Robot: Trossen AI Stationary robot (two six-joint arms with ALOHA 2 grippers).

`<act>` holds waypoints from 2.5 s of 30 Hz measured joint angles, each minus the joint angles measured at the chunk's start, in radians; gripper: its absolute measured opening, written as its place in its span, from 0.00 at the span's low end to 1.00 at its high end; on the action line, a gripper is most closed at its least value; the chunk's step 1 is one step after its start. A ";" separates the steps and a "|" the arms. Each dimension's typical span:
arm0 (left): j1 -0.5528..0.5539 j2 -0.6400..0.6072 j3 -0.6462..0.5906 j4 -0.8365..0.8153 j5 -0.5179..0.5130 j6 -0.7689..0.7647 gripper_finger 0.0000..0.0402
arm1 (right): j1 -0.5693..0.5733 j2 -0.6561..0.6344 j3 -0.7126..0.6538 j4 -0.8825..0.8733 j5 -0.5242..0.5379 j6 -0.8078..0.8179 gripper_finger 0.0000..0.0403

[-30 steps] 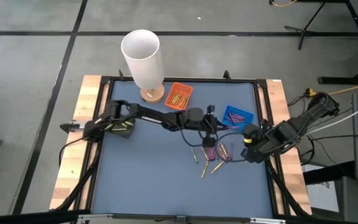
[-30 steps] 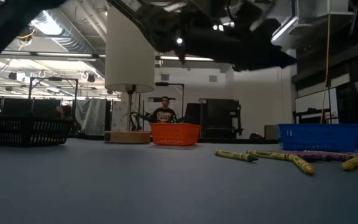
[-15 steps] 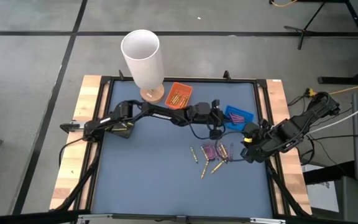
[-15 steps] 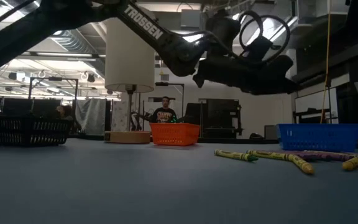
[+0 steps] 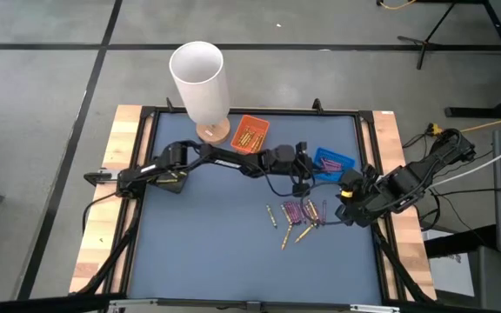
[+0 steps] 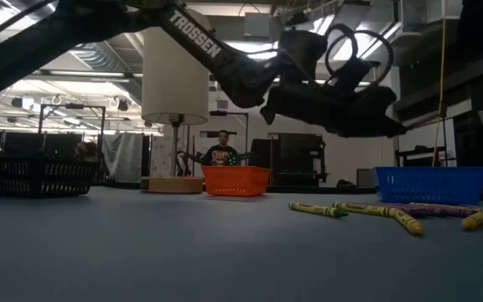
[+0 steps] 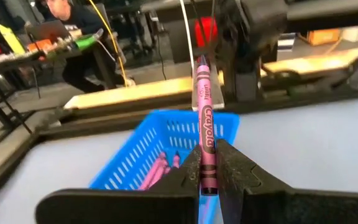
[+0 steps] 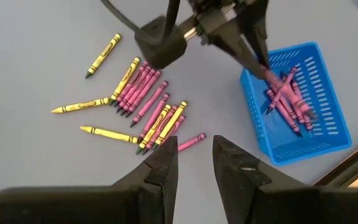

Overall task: Sort crayons
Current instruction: Put the violet crayon into the blue basket

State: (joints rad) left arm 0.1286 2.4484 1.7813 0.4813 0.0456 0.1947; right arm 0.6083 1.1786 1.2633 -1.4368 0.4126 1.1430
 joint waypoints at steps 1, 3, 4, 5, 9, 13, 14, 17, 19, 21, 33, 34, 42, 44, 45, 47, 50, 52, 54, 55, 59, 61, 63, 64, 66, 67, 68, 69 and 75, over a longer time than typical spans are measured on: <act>-0.001 0.006 0.000 0.001 0.000 0.000 0.04 | 0.000 0.000 0.000 0.000 0.004 0.000 0.25; -0.001 0.014 0.000 0.005 0.000 0.000 0.04 | 0.000 0.000 0.000 0.000 0.005 0.000 0.25; -0.001 0.016 0.000 0.002 0.000 0.000 0.04 | 0.000 0.000 0.000 0.000 0.004 0.000 0.25; -0.001 0.017 0.000 -0.001 -0.001 0.000 0.04 | 0.000 0.000 0.000 0.000 0.004 0.000 0.25; 0.002 0.027 0.000 0.002 -0.005 0.000 0.07 | 0.000 0.000 0.000 0.000 0.006 0.000 0.25; 0.007 0.028 0.000 0.000 -0.006 -0.002 0.11 | 0.000 0.000 0.000 0.000 0.006 0.000 0.25; 0.007 0.028 0.000 0.001 -0.006 -0.002 0.12 | 0.000 0.000 0.000 0.000 0.006 0.000 0.25; 0.007 0.028 0.000 -0.002 -0.008 -0.003 0.16 | 0.000 0.000 0.000 0.000 0.006 0.000 0.25; 0.007 0.028 0.000 -0.001 -0.008 -0.003 0.18 | 0.000 0.000 0.000 0.000 0.006 0.000 0.25; 0.007 0.028 0.000 -0.001 -0.008 -0.005 0.20 | 0.000 0.000 0.000 0.000 0.006 0.000 0.25; 0.004 -0.006 0.000 -0.051 -0.005 -0.153 0.24 | 0.000 0.000 0.000 0.000 0.006 0.008 0.25; 0.003 -0.022 0.000 -0.087 -0.005 -0.159 0.24 | 0.000 0.000 0.000 0.000 0.006 0.009 0.25; -0.008 -0.174 -0.001 -0.452 0.027 -0.147 0.24 | 0.000 -0.006 0.000 -0.082 0.066 0.033 0.25; -0.020 -0.217 0.000 -0.533 0.065 -0.112 0.24 | 0.000 -0.014 0.000 -0.099 0.074 0.041 0.25; -0.028 -0.239 0.000 -0.590 0.086 -0.109 0.24 | 0.000 -0.019 -0.001 -0.099 0.074 0.049 0.25; -0.051 -0.276 0.000 -0.674 0.113 -0.106 0.24 | 0.000 -0.029 -0.001 -0.099 0.075 0.065 0.25; -0.089 -0.333 -0.001 -0.805 0.130 -0.105 0.24 | 0.000 -0.035 -0.010 -0.096 0.094 0.104 0.25; -0.115 -0.373 -0.001 -0.884 0.130 -0.105 0.24 | 0.000 -0.045 -0.044 -0.085 0.101 0.137 0.25; -0.142 -0.406 -0.001 -0.941 0.130 -0.103 0.24 | 0.000 -0.055 -0.092 -0.053 0.092 0.171 0.25; -0.154 -0.422 -0.002 -0.968 0.130 -0.100 0.24 | 0.000 -0.058 -0.118 -0.035 0.081 0.193 0.25; -0.201 -0.508 -0.079 -0.962 0.127 -0.112 0.24 | 0.000 -0.060 -0.218 0.070 0.002 0.262 0.25; -0.221 -0.563 -0.158 -0.917 0.111 -0.135 0.24 | 0.000 -0.059 -0.270 0.139 -0.030 0.286 0.25; -0.238 -0.621 -0.260 -0.835 0.071 -0.166 0.24 | 0.000 -0.058 -0.325 0.223 -0.039 0.302 0.25; -0.244 -0.650 -0.321 -0.796 0.050 -0.188 0.24 | 0.000 -0.057 -0.353 0.260 -0.039 0.316 0.25; -0.254 -0.713 -0.445 -0.705 0.009 -0.239 0.24 | 0.000 -0.057 -0.413 0.345 -0.040 0.349 0.25; -0.257 -0.744 -0.507 -0.657 -0.007 -0.264 0.24 | 0.000 -0.057 -0.446 0.394 -0.039 0.374 0.25; -0.260 -0.774 -0.567 -0.613 -0.026 -0.287 0.24 | 0.000 -0.057 -0.478 0.435 -0.040 0.399 0.25; -0.263 -0.798 -0.622 -0.570 -0.043 -0.307 0.24 | 0.000 -0.057 -0.510 0.474 -0.040 0.425 0.25; -0.282 -0.896 -0.862 -0.359 -0.085 -0.423 0.24 | 0.000 -0.056 -0.670 0.688 -0.040 0.477 0.25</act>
State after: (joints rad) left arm -0.1533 1.5521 0.9196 0.1223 -0.0395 -0.2285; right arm 0.6086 1.1225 0.5934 -0.7487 0.3724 1.6203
